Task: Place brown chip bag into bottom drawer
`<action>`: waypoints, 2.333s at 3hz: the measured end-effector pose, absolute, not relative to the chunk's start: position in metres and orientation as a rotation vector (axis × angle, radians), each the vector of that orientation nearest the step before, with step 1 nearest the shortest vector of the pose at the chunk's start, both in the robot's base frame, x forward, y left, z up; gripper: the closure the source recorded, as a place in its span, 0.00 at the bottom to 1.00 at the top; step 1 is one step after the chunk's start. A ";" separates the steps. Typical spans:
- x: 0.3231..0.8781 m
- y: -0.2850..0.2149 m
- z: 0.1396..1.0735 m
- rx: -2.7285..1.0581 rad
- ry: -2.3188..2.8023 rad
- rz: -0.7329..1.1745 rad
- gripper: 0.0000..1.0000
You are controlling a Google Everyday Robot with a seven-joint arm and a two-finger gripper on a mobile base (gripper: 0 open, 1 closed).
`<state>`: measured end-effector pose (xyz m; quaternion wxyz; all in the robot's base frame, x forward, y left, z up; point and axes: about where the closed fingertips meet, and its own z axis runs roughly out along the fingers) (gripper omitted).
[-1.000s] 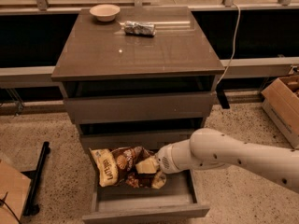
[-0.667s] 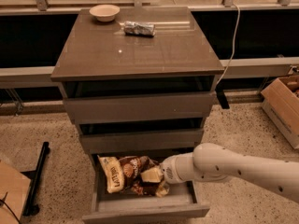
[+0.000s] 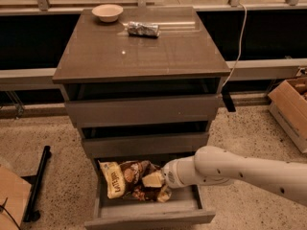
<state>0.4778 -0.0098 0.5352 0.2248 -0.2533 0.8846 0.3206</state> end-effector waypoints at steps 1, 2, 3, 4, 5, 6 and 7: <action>0.493 -0.008 0.513 -0.683 2.487 0.882 1.00; 0.508 -0.012 0.458 -0.652 2.596 0.865 1.00; 0.515 -0.027 0.403 -0.601 2.697 0.845 1.00; 0.509 -0.049 0.353 -0.507 2.786 0.835 1.00; 0.508 -0.070 0.313 -0.430 2.823 0.827 1.00; 0.511 -0.094 0.276 -0.366 2.841 0.854 1.00; 0.525 -0.118 0.247 -0.255 2.855 0.852 0.82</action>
Offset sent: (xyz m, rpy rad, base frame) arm 0.0494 -0.0134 -0.1470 -0.1368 0.2397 -0.0516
